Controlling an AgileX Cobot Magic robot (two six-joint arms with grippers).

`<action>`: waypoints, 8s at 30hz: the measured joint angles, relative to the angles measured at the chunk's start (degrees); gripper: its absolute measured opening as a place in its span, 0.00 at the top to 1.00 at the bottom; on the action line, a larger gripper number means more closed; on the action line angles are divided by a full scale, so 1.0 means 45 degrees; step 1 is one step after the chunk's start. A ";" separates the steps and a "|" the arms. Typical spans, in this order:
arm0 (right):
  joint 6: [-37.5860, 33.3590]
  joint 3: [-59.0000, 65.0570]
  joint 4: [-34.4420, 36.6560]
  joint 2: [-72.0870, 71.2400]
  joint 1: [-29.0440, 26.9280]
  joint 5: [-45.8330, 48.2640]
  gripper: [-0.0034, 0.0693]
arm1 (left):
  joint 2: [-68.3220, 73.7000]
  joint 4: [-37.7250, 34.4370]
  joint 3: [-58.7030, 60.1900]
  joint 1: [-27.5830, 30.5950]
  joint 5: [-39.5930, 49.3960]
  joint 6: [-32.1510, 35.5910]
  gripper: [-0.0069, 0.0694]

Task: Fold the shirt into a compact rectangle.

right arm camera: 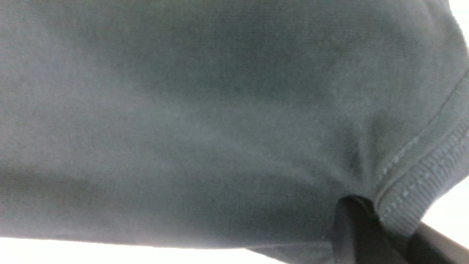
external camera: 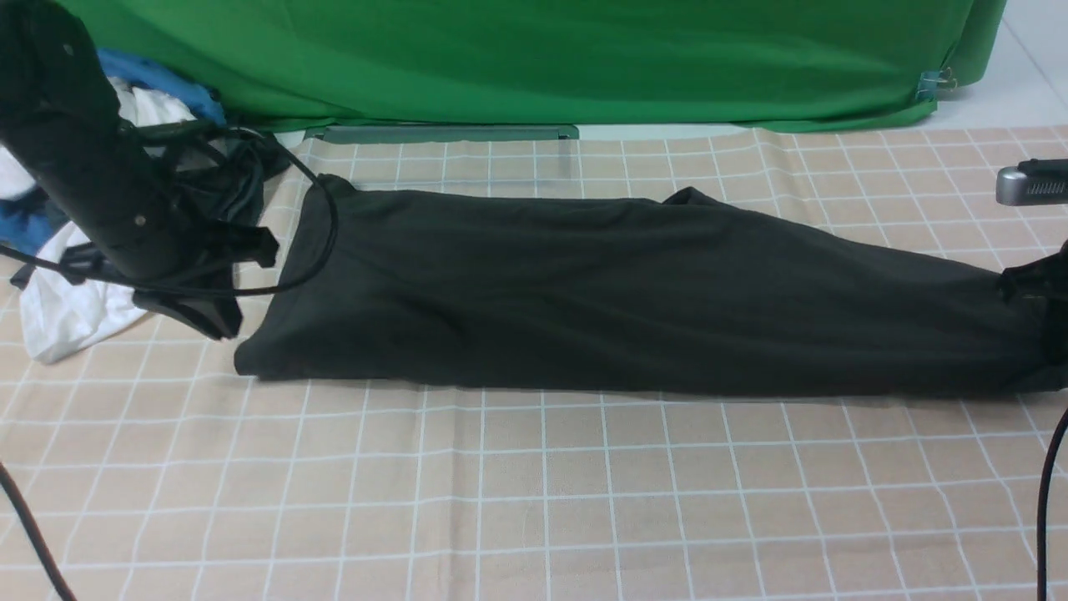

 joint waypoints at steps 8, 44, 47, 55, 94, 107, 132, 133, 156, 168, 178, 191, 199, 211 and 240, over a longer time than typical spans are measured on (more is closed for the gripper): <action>0.0000 0.0000 0.0091 0.0000 0.0010 0.0024 0.87 | 0.0098 -0.0030 0.0658 -0.0150 -0.1634 0.0172 0.29; -0.0296 0.2083 -0.0091 -0.1359 -0.0116 0.1918 0.79 | -0.2307 0.1340 0.4070 -0.0236 0.0328 -0.0896 0.86; -0.0195 0.2151 -0.0722 -0.1374 -0.0138 0.1612 0.61 | -0.2342 0.1400 0.4085 -0.0236 0.0301 -0.1041 0.80; 0.1724 0.1299 -0.2121 -0.1709 -0.0124 0.1727 0.35 | -0.2373 0.2119 0.3411 -0.0236 0.0842 -0.1294 0.49; 0.0633 0.0481 0.1234 -0.0316 -0.0268 0.1197 0.82 | -0.5646 0.0534 0.3165 -0.2199 -0.0166 -0.0409 0.89; 0.1646 -0.2313 0.2692 -0.2882 0.4613 0.1934 0.82 | -0.7655 0.1204 0.3165 -0.2199 0.0276 -0.1500 0.88; 0.3591 -1.2879 0.5920 0.5704 1.1883 0.0472 0.82 | -0.7682 0.0915 0.3165 -0.2199 0.0222 -0.1478 0.88; 0.3683 -1.3017 0.6059 0.6094 1.1990 0.0136 0.82 | -0.7682 0.0915 0.3165 -0.2199 0.0222 -0.1464 0.88; 0.2572 -1.6743 0.6209 0.6891 0.9711 0.1746 0.76 | -0.7336 -0.0085 0.3165 -0.2199 -0.1393 -0.1010 0.88; 0.2015 -1.6874 0.5475 0.5537 0.8308 0.1923 0.90 | -0.2471 -0.2428 0.3165 -0.2252 -0.2791 0.0255 0.88; 0.1429 -1.4964 0.3794 0.4335 0.8308 0.1946 0.90 | -0.1900 -0.0829 0.3938 -0.2252 -0.1240 -0.0225 0.88; 0.0711 -0.8176 0.1884 0.0349 0.8308 0.1987 0.90 | -0.3047 0.0409 0.5647 -0.2252 -0.2133 -0.1606 0.88; 0.0780 -0.4815 0.0701 -0.1996 0.8284 0.1977 0.90 | -0.3960 0.0285 0.4818 -0.2060 -0.3039 -0.1917 0.88; 0.1228 -0.1572 0.0091 -0.5746 0.8266 0.2008 0.90 | -0.2234 0.0822 0.5515 -0.1619 -0.2912 -0.2020 0.88; 0.2840 0.0654 0.2699 -0.1024 0.8266 -0.4972 0.11 | -1.2480 0.0057 0.5598 -0.1619 0.0242 -0.1884 0.88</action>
